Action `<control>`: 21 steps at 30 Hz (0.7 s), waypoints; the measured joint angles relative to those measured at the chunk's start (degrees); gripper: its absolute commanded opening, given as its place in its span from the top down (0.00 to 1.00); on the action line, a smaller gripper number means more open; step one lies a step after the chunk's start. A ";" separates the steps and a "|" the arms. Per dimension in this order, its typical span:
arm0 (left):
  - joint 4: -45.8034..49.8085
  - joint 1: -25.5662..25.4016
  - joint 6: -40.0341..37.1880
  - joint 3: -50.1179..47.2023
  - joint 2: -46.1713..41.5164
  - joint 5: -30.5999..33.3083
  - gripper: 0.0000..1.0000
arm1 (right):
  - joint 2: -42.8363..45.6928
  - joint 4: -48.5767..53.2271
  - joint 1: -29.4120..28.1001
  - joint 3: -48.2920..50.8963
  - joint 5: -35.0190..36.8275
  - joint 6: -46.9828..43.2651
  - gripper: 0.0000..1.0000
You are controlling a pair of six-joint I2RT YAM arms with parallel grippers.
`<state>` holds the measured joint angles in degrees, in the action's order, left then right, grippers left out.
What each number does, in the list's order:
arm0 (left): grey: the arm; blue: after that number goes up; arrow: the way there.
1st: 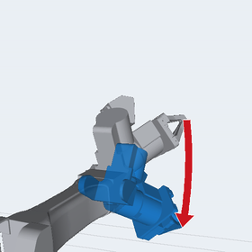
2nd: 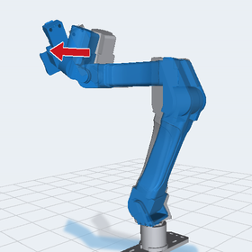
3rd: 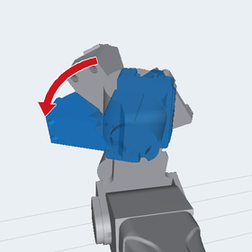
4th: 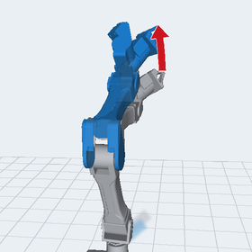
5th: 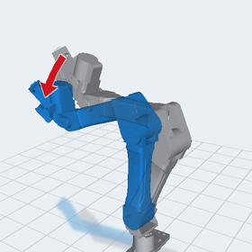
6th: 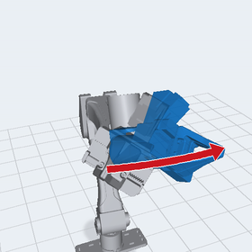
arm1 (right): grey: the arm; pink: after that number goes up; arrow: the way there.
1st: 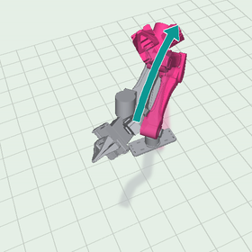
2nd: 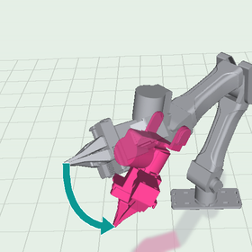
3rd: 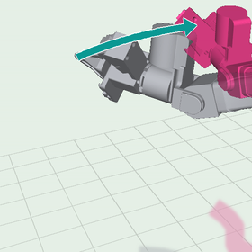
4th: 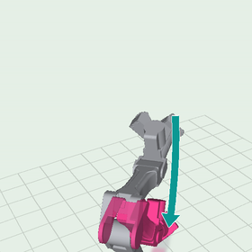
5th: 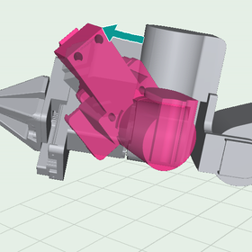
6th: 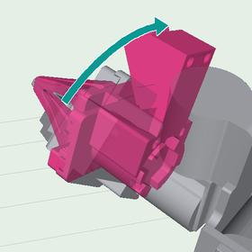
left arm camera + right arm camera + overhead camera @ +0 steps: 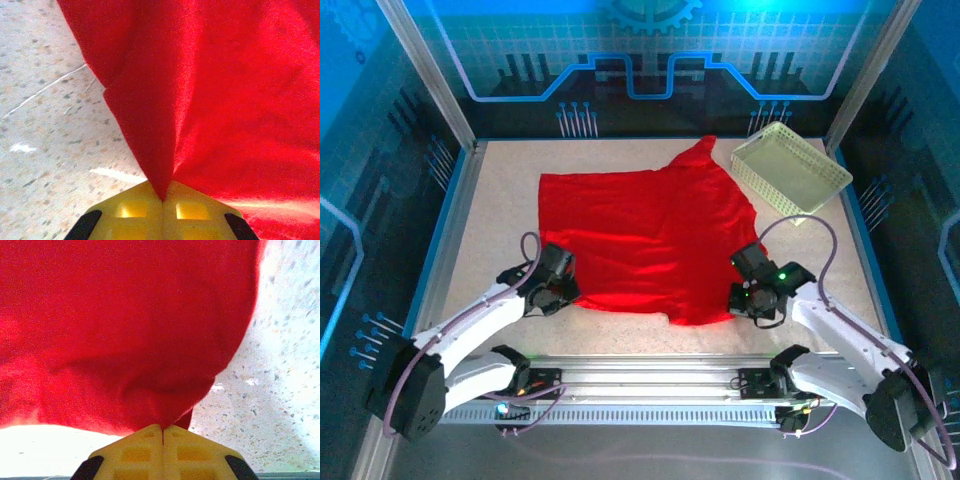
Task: Fold the inside-out t-shirt
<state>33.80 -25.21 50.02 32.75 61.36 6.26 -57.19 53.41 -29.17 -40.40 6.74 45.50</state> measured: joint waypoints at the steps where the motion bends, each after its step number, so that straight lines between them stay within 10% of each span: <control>1: 1.44 -0.15 -0.37 0.96 -0.52 0.46 0.97 | 0.17 0.50 0.33 -1.75 0.28 -0.68 1.00; 10: 1.70 2.89 -6.91 21.35 16.68 2.51 0.78 | -15.61 -4.63 11.43 -18.53 -0.39 -10.12 0.98; 16: 0.92 9.75 -12.70 34.67 35.71 3.96 0.32 | -36.13 -10.67 17.00 -29.57 -0.66 -14.21 0.44; 21: 2.78 12.55 -15.89 35.78 35.78 7.63 0.22 | -38.27 -11.96 17.84 -30.23 0.28 -16.24 0.40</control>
<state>36.58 -12.67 34.13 68.53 97.14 13.89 -95.46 41.45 -11.33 -70.63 7.03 29.26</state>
